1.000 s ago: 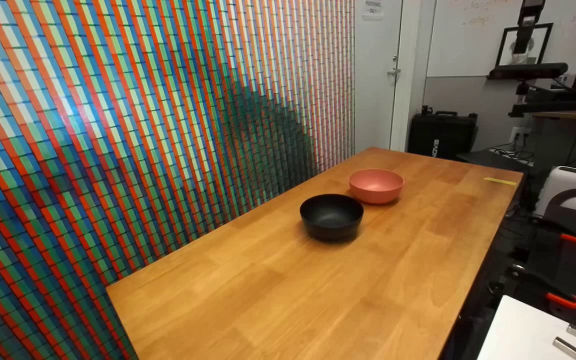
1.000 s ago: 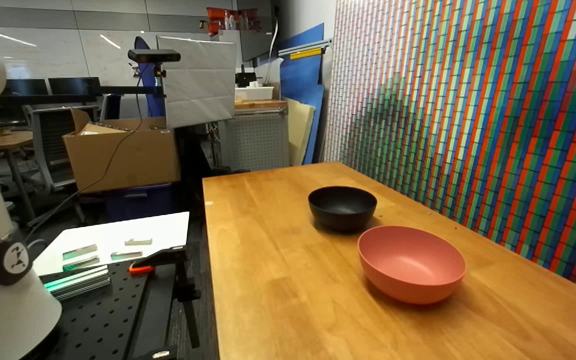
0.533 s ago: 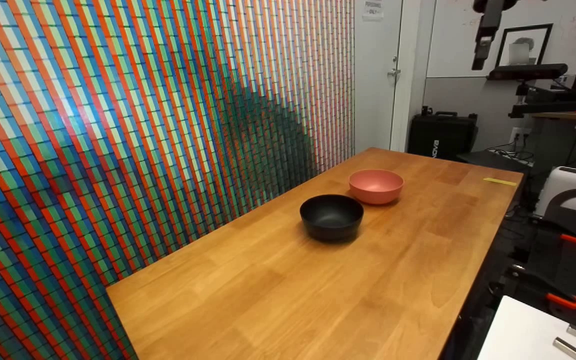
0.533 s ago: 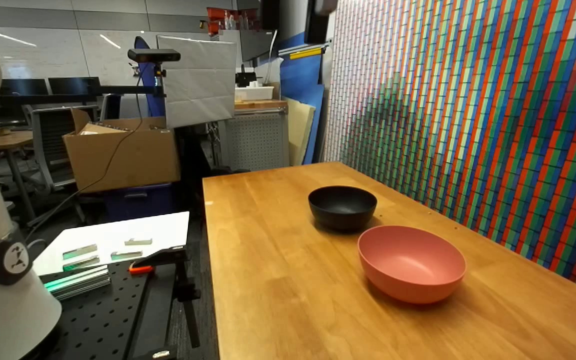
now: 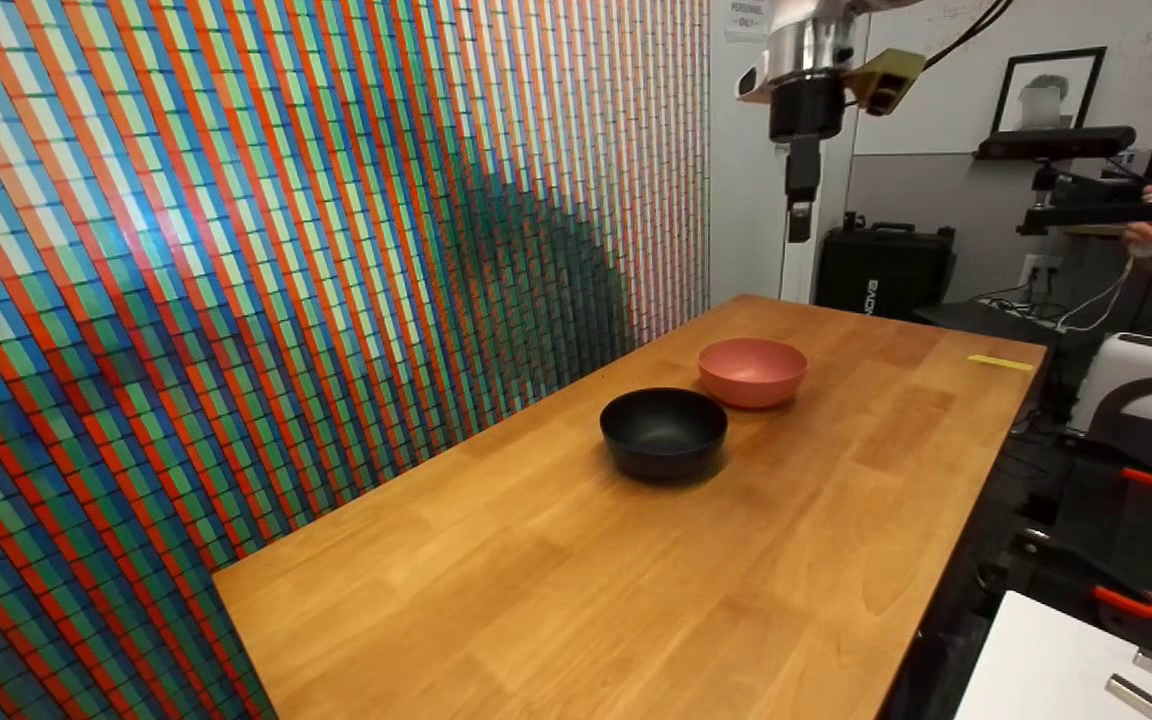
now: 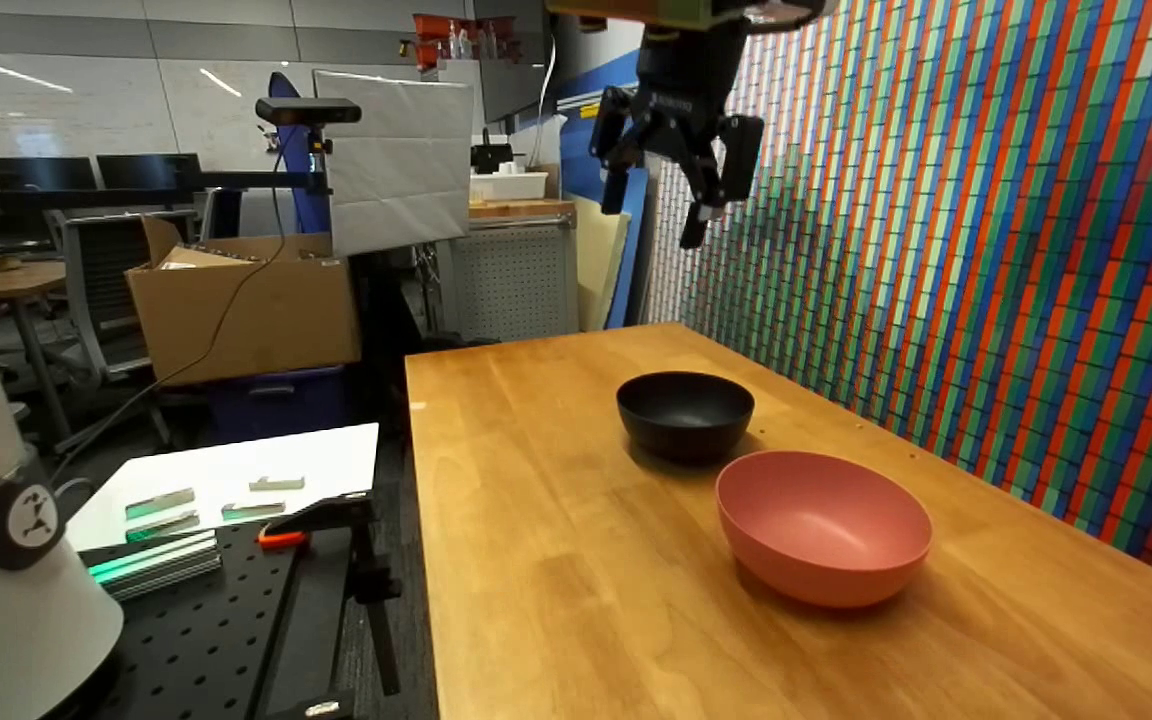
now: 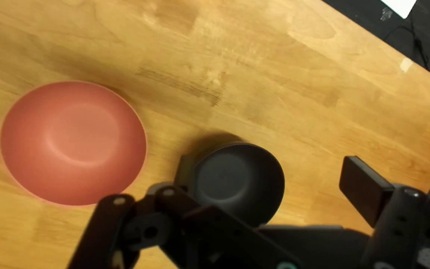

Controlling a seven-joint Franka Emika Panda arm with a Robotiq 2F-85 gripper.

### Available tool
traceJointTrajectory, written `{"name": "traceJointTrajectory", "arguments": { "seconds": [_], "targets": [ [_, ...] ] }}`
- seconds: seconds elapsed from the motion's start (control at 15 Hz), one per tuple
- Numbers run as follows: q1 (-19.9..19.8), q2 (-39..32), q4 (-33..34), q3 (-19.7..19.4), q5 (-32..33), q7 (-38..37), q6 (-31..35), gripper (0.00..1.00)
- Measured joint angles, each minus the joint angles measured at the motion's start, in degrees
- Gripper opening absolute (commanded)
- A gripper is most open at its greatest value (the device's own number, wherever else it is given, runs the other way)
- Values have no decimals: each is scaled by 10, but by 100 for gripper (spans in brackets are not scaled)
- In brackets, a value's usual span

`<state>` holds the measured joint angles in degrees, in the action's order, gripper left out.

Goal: Stack the bowls

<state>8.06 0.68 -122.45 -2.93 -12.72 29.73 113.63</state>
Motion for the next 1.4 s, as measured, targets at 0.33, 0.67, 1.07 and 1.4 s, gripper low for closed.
{"name": "traceJointTrajectory", "arguments": {
  "seconds": [0.33, 0.67, 1.07, 1.4],
  "targets": [
    [0, -175, 112, 49, 43, -63, 59, 100],
    [6, -304, 201, 61, 128, -138, 95, 100],
    [24, -373, 243, 61, 175, -184, 104, 100],
    [27, -400, 248, 63, 179, -196, 106, 58]
  ]
}}
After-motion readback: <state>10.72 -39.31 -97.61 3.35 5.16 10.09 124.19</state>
